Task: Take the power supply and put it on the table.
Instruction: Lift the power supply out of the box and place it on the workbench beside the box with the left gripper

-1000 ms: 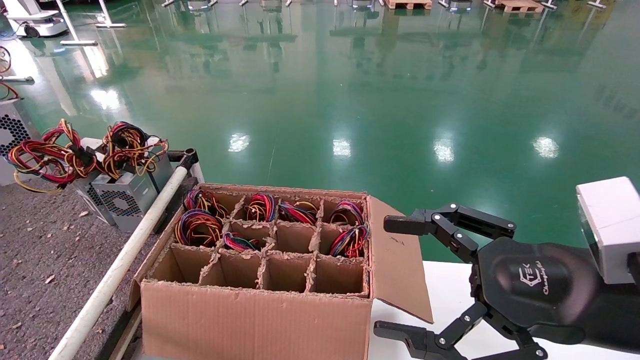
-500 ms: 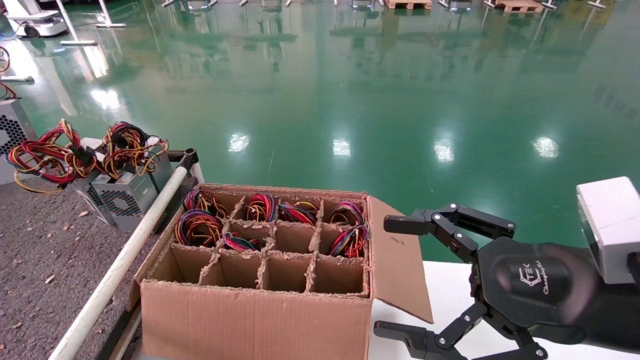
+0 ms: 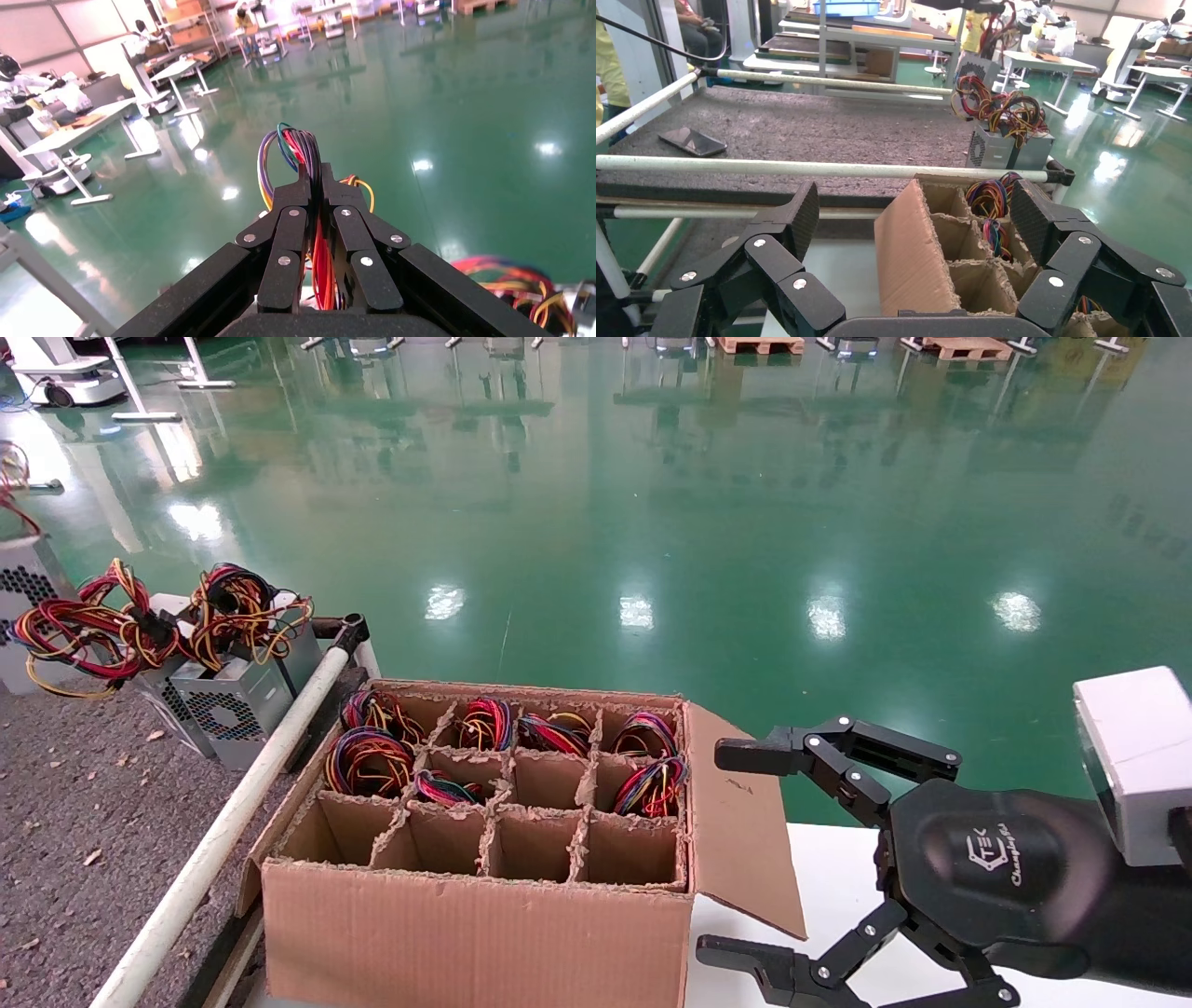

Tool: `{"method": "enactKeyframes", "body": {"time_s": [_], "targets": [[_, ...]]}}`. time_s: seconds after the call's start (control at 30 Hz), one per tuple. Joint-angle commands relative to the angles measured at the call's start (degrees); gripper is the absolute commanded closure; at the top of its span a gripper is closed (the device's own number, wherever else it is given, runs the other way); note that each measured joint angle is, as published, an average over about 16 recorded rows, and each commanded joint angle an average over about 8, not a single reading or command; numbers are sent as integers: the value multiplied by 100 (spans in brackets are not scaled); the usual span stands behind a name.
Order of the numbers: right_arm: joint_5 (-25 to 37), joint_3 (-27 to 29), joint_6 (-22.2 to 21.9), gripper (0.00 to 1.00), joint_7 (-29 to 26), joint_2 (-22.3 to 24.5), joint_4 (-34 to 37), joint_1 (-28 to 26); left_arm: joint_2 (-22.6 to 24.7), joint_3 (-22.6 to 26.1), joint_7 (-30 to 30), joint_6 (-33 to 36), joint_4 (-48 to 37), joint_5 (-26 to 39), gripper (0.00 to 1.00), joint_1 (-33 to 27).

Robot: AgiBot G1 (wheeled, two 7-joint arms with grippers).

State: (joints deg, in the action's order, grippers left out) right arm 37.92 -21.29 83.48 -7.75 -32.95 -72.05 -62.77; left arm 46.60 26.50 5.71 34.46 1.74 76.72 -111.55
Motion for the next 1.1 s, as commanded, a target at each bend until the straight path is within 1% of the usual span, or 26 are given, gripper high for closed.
{"method": "enactKeyframes", "body": {"time_s": [0.03,0.2,0.6,0.8,1.1], "targets": [[0,0,0,0,0,0,0,0,-2,36,-9,25,-37,50,100,5],[0,0,0,0,0,0,0,0,-49,7,160,64,51,8,100,177],[0,-1,0,0,0,0,0,0,-188,-311,731,194,536,-454,100,850],[-1,-1,0,0,0,0,0,0,-186,-387,832,231,676,-570,100,1084],[-1,-1,0,0,1,0,0,0,-64,-424,811,215,847,-641,100,1305]]}}
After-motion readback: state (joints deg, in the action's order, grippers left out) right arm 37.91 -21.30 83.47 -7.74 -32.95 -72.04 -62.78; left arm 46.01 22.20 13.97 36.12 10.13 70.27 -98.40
